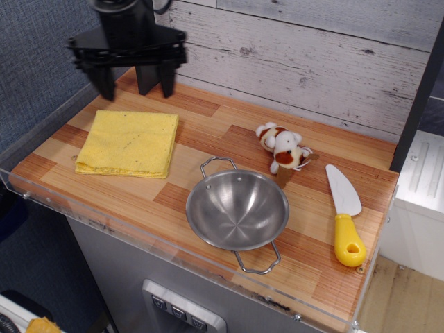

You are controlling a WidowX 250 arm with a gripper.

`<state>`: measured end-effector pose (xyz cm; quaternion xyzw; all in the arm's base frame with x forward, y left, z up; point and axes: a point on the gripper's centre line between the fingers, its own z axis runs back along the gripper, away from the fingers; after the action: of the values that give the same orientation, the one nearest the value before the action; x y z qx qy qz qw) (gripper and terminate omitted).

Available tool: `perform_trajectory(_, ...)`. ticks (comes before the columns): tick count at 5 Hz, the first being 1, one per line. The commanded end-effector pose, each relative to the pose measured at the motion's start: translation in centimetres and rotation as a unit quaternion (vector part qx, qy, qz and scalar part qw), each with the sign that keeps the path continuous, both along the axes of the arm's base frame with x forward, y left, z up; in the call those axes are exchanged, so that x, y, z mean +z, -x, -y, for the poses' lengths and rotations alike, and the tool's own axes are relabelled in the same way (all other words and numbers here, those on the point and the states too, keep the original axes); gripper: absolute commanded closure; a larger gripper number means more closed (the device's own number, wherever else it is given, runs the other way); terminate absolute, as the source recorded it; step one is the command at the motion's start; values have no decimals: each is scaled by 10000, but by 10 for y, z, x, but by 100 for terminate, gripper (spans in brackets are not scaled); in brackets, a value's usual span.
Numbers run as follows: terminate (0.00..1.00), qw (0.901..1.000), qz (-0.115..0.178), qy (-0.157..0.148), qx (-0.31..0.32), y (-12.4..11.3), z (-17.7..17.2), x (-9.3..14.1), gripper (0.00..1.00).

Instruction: Move the yellow cloth and place it above the silver vessel.

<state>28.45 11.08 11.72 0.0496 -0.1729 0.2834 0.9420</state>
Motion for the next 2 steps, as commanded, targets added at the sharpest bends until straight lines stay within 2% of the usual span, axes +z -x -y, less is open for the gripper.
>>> perform_trajectory(1, 0, 9992, 196, -72, 346, 0, -43, -14, 0)
perform_trajectory(2, 0, 9993, 5, -59, 357, -4, -48, -31, 0)
